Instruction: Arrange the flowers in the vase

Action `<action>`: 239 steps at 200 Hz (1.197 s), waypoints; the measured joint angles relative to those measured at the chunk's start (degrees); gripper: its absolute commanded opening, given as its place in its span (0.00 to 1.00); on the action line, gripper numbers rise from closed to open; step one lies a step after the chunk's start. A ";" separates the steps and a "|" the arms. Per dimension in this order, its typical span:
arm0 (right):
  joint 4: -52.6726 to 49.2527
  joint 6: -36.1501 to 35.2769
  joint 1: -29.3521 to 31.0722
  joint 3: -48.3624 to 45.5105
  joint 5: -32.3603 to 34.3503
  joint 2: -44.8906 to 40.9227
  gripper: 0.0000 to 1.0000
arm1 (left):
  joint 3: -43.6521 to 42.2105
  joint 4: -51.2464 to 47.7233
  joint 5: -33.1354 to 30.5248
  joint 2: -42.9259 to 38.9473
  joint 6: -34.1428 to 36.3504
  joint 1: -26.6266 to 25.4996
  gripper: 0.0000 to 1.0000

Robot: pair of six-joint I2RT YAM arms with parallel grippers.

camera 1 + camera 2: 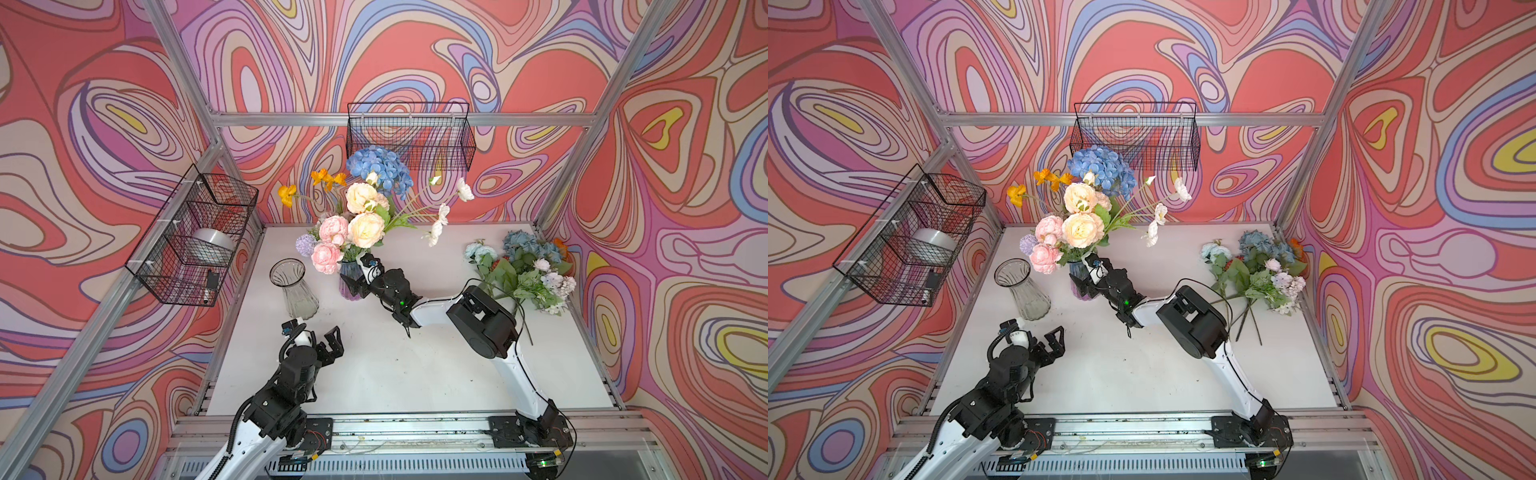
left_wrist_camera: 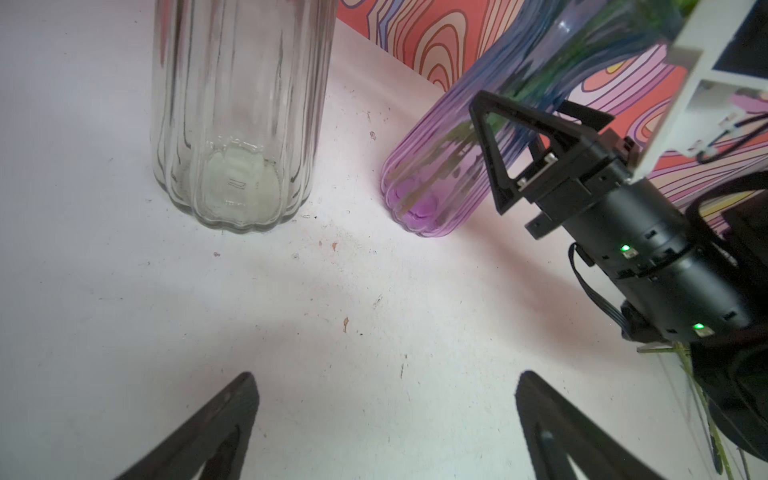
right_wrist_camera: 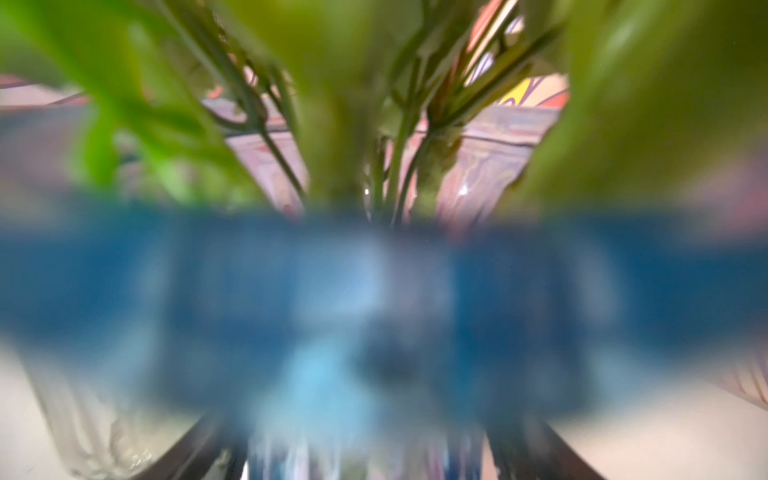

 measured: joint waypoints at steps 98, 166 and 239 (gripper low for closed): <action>-7.10 0.33 -1.03 9.62 -1.25 5.01 0.98 | 0.24 0.31 -4.42 -0.28 4.04 0.44 1.00; -5.27 4.70 -1.14 -12.26 -1.46 -13.60 0.99 | 3.41 20.96 -9.09 19.15 14.67 9.35 1.00; -15.02 7.26 -1.14 -23.96 6.40 -30.86 0.98 | 4.13 38.25 -5.68 33.57 18.58 22.84 1.00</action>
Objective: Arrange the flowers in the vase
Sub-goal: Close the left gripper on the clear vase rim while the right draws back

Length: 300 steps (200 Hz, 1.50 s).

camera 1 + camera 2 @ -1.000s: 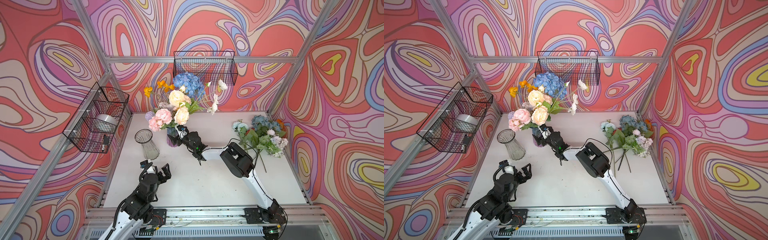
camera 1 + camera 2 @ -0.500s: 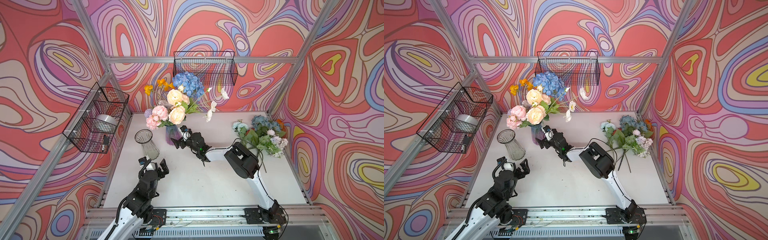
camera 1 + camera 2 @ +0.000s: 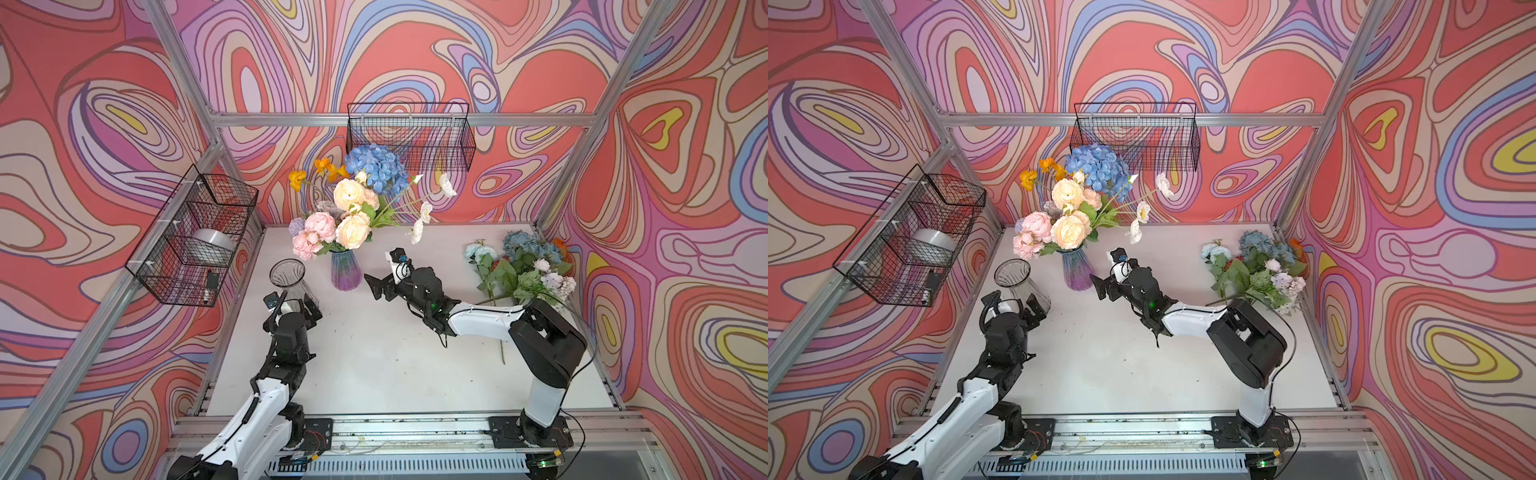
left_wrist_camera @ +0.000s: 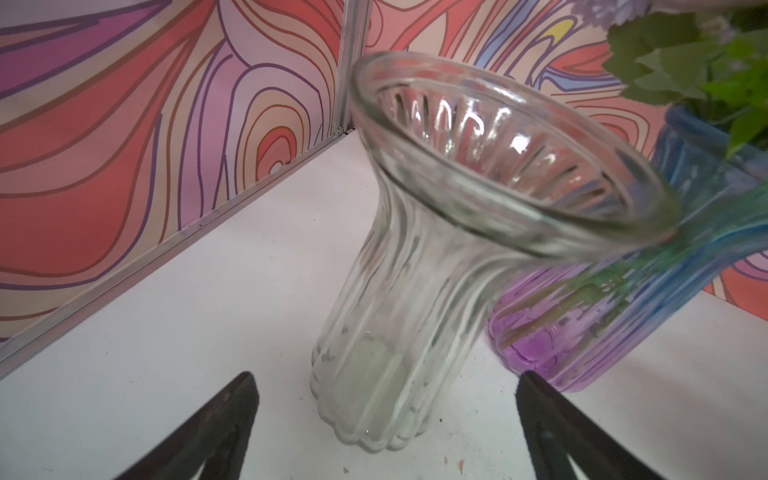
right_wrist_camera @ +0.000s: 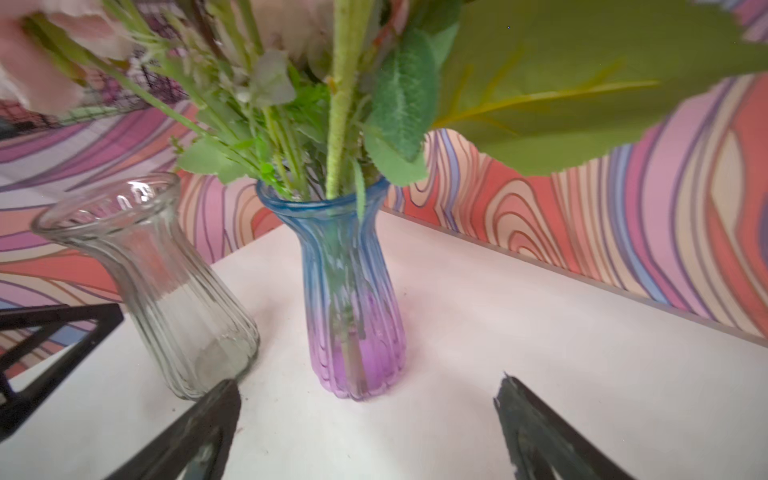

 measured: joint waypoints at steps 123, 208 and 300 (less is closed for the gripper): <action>-16.94 -0.44 -0.70 -2.95 13.79 -6.34 0.98 | 10.12 11.89 6.01 21.57 11.15 4.20 1.00; -17.53 0.83 -0.72 -2.89 12.66 -5.53 0.98 | 11.87 19.58 2.40 28.98 14.45 5.22 0.77; -17.77 0.59 -0.72 -2.95 13.84 -5.35 0.98 | 10.80 19.58 5.60 25.64 15.47 5.25 0.02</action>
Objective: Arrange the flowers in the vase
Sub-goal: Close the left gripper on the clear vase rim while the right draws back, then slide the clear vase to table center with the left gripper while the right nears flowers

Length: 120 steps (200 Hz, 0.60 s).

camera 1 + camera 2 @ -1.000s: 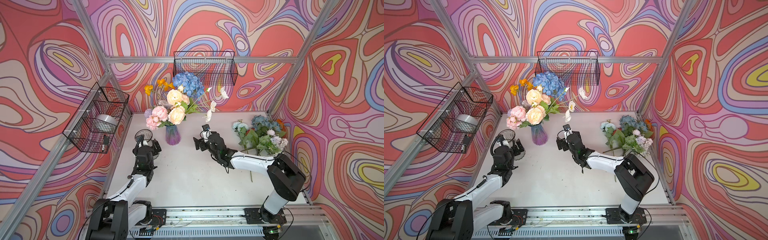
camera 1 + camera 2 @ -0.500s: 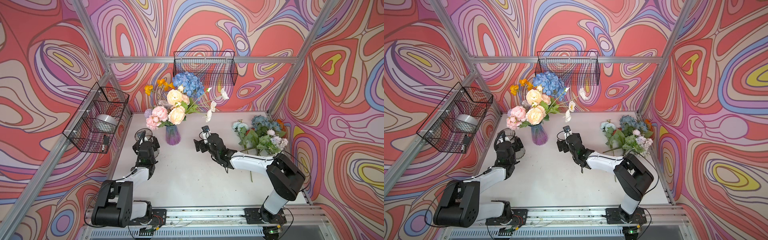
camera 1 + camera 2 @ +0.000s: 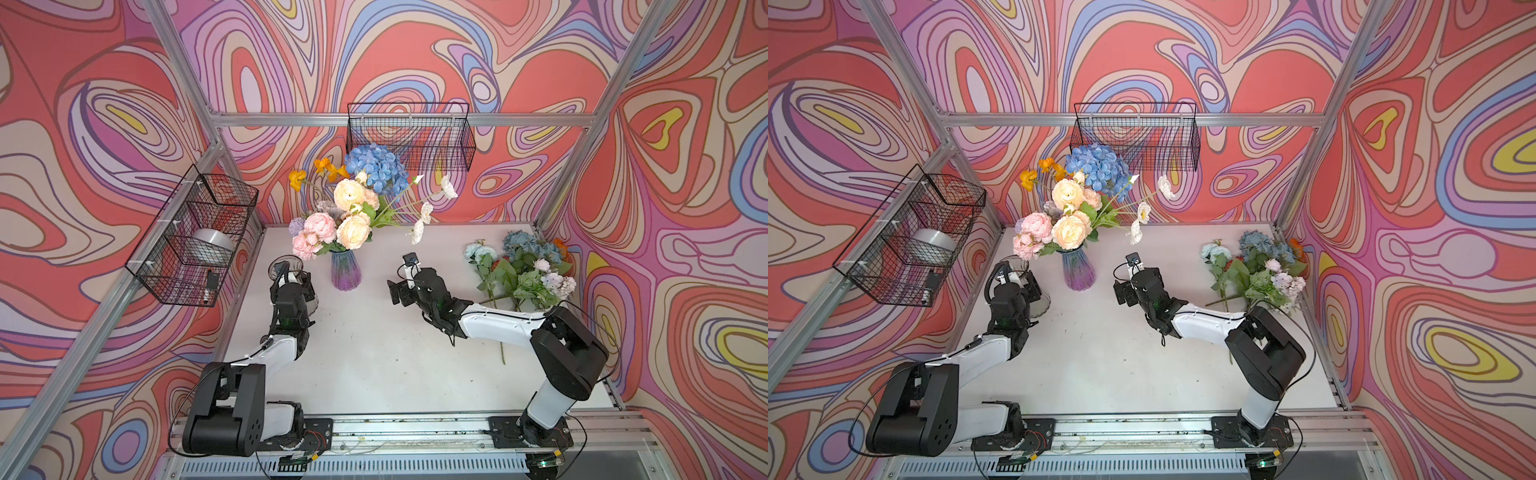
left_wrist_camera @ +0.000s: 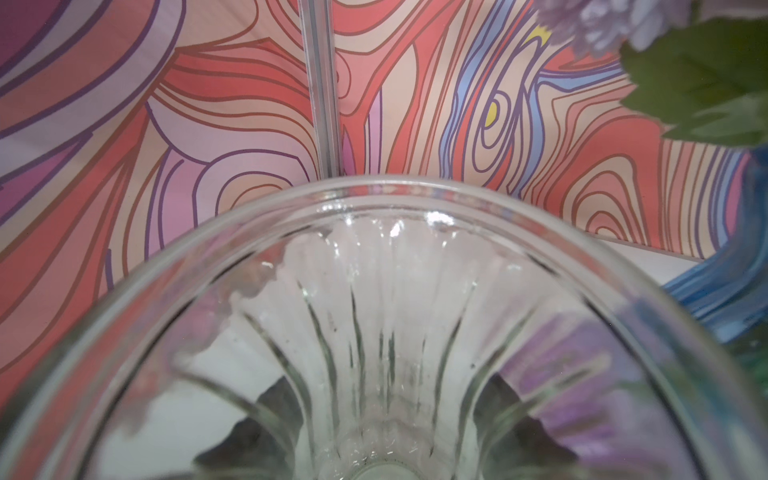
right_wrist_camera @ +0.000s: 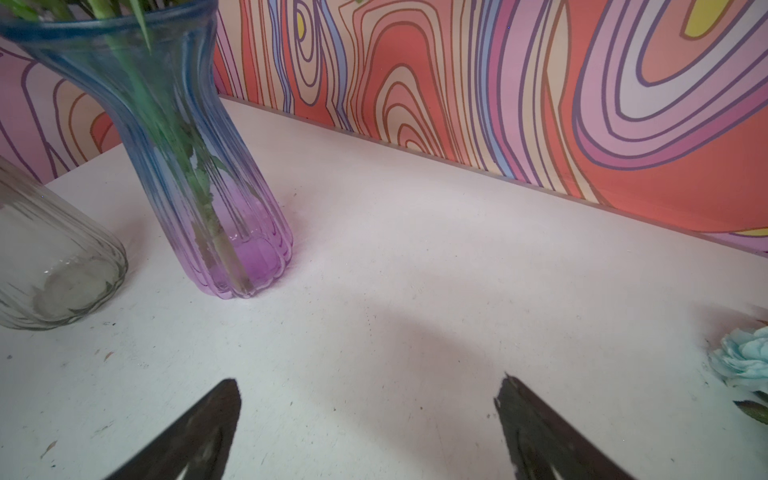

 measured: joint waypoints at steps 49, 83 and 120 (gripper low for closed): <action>-1.38 -0.72 -0.13 -2.05 7.56 -1.64 0.98 | -3.37 -8.81 -1.70 -10.21 -1.62 -10.21 0.00; -3.89 -0.31 -2.29 -3.23 13.33 -3.02 0.98 | -5.51 -13.46 -0.48 -16.79 -6.88 -16.20 0.00; -6.03 3.58 -8.66 -7.30 15.17 -8.57 0.99 | -5.84 -16.39 -2.62 -19.30 -10.49 -26.36 0.00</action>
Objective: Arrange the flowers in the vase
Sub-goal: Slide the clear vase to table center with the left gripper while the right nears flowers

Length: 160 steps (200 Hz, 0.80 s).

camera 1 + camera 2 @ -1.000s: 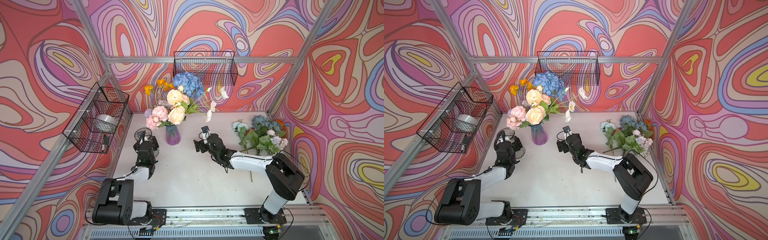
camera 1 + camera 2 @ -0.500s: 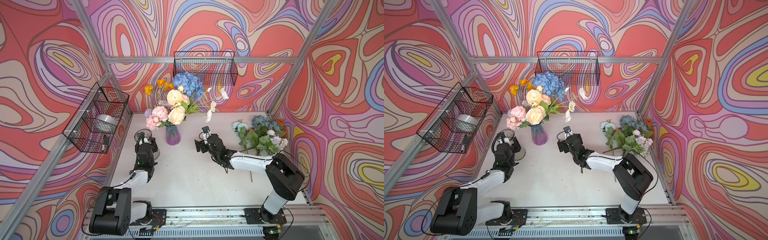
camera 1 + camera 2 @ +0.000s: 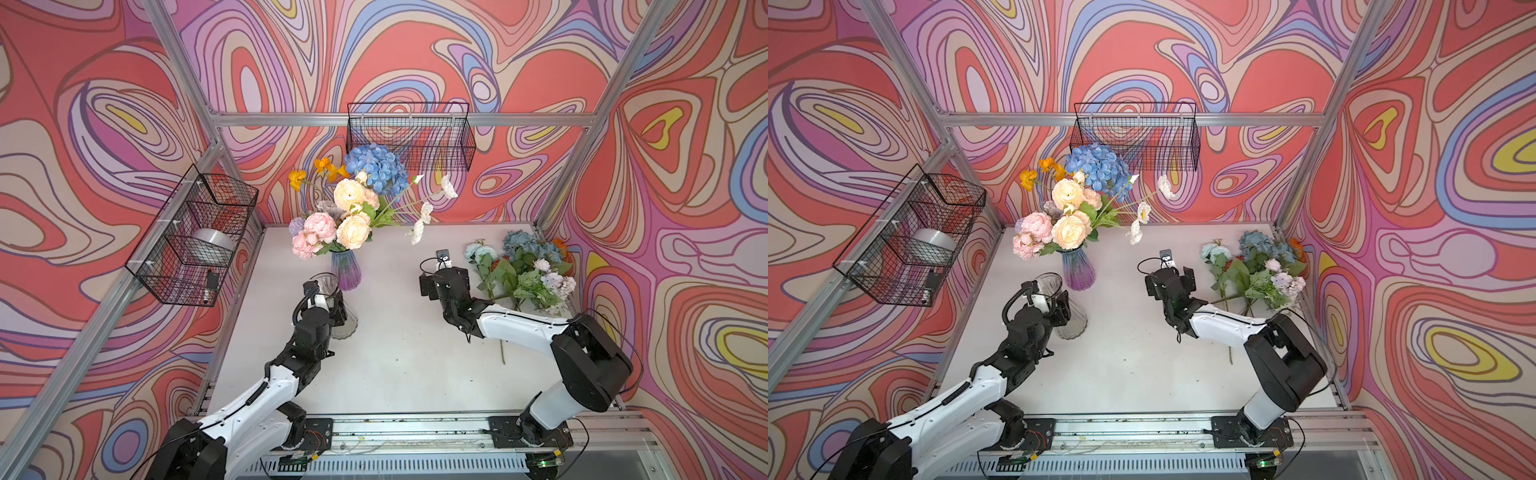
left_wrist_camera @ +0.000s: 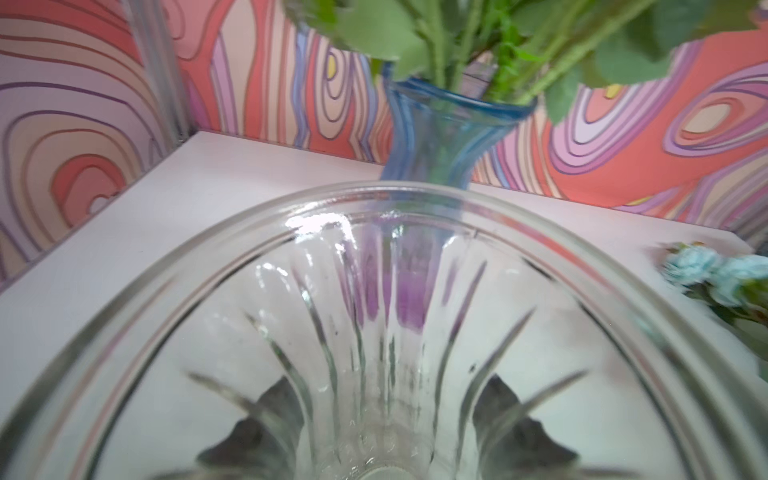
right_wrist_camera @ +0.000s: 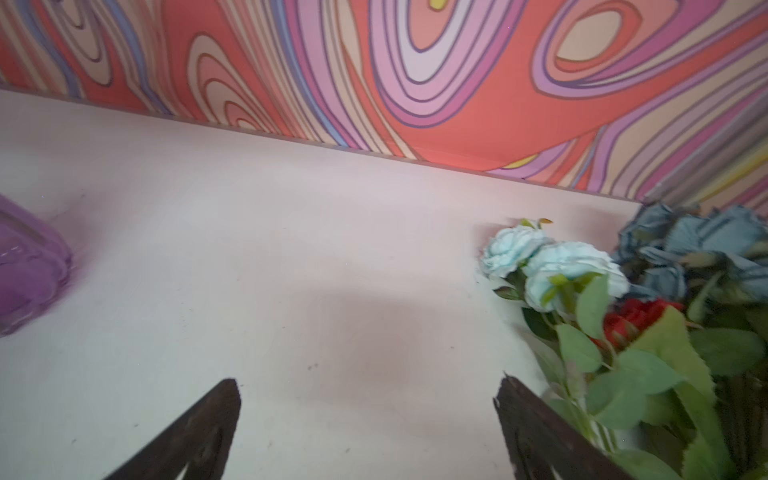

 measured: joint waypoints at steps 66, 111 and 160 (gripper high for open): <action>-4.72 10.56 -12.63 -5.09 0.02 -9.99 0.98 | 6.82 7.34 -2.86 14.67 1.51 -17.14 0.00; -8.59 14.97 -16.74 -7.34 -0.96 -12.98 0.98 | 14.25 12.68 -1.03 26.43 2.99 -22.29 0.48; -9.31 15.91 -16.83 -8.13 -3.28 -13.46 0.98 | 15.74 12.61 0.46 26.12 2.89 -22.84 1.00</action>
